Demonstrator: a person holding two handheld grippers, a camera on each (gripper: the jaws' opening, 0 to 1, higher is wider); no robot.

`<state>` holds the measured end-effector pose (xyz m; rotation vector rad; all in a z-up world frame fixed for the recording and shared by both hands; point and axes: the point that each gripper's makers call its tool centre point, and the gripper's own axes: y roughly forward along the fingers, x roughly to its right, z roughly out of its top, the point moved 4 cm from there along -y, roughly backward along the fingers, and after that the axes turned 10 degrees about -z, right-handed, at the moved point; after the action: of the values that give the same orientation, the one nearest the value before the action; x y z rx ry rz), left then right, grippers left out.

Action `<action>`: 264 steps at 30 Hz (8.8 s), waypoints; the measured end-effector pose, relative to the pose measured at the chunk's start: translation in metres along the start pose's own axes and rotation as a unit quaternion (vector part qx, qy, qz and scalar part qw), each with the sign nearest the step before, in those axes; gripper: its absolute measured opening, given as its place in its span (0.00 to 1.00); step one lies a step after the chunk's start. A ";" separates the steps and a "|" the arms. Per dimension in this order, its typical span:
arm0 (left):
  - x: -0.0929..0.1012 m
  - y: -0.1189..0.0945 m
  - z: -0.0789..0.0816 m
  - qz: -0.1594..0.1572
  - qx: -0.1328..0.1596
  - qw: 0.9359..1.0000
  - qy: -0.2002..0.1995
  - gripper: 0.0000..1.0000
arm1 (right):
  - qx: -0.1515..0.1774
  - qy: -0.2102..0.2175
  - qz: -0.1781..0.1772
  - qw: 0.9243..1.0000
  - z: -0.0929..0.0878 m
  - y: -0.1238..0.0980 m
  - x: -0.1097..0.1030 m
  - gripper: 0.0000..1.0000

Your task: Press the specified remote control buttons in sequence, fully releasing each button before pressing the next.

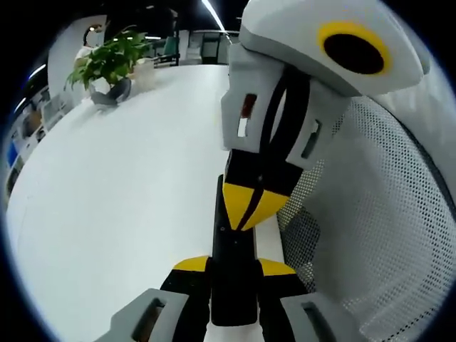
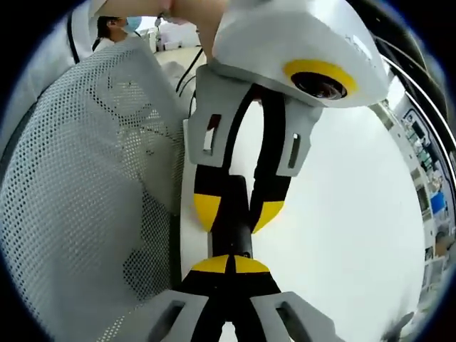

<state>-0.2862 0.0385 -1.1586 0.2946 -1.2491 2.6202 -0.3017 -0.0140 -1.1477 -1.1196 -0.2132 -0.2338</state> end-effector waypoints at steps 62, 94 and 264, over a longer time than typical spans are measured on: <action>0.001 -0.001 -0.003 0.010 0.048 0.999 -0.010 0.24 | 0.020 0.120 0.036 0.992 0.010 0.003 0.007 0.00; 0.001 -0.001 -0.002 0.011 0.035 0.999 -0.005 0.24 | 0.022 0.007 0.025 0.999 0.015 0.008 0.004 0.00; 0.030 -0.150 0.017 0.322 0.418 0.833 -0.164 0.99 | -0.013 0.056 0.028 0.998 -0.051 0.041 0.154 0.21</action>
<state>-0.2712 0.1204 -1.0294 0.5510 -0.1278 3.7214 -0.1401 -0.0548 -1.1608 -1.1332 -0.0788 -0.2490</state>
